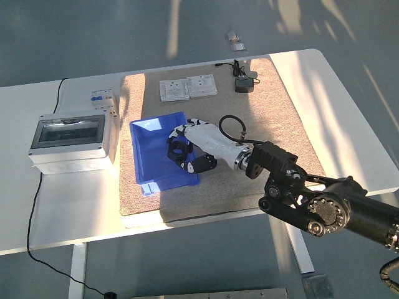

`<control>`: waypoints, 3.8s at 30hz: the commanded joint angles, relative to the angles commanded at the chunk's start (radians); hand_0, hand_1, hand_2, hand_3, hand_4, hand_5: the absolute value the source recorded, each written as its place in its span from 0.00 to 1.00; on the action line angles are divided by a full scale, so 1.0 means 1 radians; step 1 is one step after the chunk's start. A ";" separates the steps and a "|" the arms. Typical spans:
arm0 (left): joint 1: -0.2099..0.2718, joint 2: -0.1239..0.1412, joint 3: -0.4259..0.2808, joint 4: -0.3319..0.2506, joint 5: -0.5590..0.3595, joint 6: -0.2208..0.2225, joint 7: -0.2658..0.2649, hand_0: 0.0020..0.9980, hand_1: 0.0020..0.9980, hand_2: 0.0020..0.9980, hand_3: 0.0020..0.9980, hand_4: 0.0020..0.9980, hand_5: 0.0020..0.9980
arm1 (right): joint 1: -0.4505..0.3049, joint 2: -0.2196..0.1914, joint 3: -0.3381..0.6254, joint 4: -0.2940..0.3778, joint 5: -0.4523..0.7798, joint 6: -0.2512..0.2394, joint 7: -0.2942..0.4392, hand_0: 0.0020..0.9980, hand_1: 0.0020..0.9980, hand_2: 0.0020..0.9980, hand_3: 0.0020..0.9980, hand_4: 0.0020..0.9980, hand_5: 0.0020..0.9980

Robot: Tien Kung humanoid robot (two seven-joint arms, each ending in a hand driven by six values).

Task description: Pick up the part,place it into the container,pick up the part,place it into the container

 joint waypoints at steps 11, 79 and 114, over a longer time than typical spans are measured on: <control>0.000 0.000 0.000 0.000 0.001 -0.001 0.003 0.67 0.66 0.64 0.76 0.77 0.86 | 0.025 0.001 -0.030 0.005 -0.046 0.024 -0.022 1.00 0.97 0.90 0.76 0.46 0.28; 0.001 -0.002 -0.008 0.000 0.017 -0.005 0.001 0.67 0.66 0.64 0.76 0.77 0.86 | -0.047 0.041 -0.026 -0.275 0.068 -0.145 -0.098 0.71 0.30 0.55 0.65 0.11 0.00; 0.003 0.000 -0.009 0.000 0.020 -0.005 0.002 0.67 0.66 0.64 0.76 0.77 0.86 | -0.035 0.002 0.118 -0.111 -0.017 -0.110 -0.139 0.85 0.70 0.80 0.80 0.63 0.11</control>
